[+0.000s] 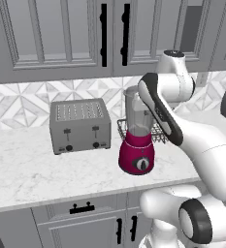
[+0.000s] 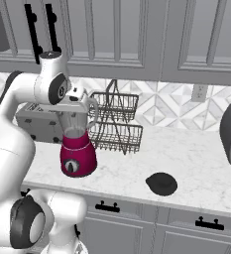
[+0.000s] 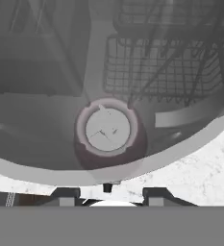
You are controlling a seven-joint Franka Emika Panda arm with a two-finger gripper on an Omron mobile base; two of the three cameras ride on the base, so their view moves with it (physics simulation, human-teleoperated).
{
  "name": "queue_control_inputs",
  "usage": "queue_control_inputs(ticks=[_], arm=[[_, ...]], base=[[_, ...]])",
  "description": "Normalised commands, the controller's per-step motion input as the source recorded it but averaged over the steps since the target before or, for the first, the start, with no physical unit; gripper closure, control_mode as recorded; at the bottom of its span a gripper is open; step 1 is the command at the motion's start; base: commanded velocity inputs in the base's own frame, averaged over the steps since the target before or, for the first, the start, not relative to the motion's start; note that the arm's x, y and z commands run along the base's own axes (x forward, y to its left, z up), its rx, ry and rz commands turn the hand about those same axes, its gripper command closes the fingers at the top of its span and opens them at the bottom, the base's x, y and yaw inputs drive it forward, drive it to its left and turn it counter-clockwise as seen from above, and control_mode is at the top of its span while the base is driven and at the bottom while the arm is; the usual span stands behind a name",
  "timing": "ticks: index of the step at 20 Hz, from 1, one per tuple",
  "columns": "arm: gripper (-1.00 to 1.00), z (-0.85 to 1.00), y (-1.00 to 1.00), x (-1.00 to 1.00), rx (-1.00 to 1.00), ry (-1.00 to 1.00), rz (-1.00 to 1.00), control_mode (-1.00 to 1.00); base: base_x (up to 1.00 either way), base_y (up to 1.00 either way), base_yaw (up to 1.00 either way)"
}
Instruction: Close the lid blender by securely placing the lid on top.
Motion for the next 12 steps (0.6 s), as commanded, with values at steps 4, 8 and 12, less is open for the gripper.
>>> queue_control_inputs(ticks=[4, 8, 12], arm=[[-1.00, -0.01, -0.04, -0.40, 0.01, -0.04, -0.02, -1.00], [-1.00, -0.25, -0.48, -0.95, 0.12, -0.05, -0.21, -1.00], [-1.00, -0.16, -0.98, -0.93, 0.17, -0.01, -0.30, -1.00]], base=[[0.00, 0.00, 0.00], [0.00, 0.00, 0.00], [0.00, 0.00, 0.00]])
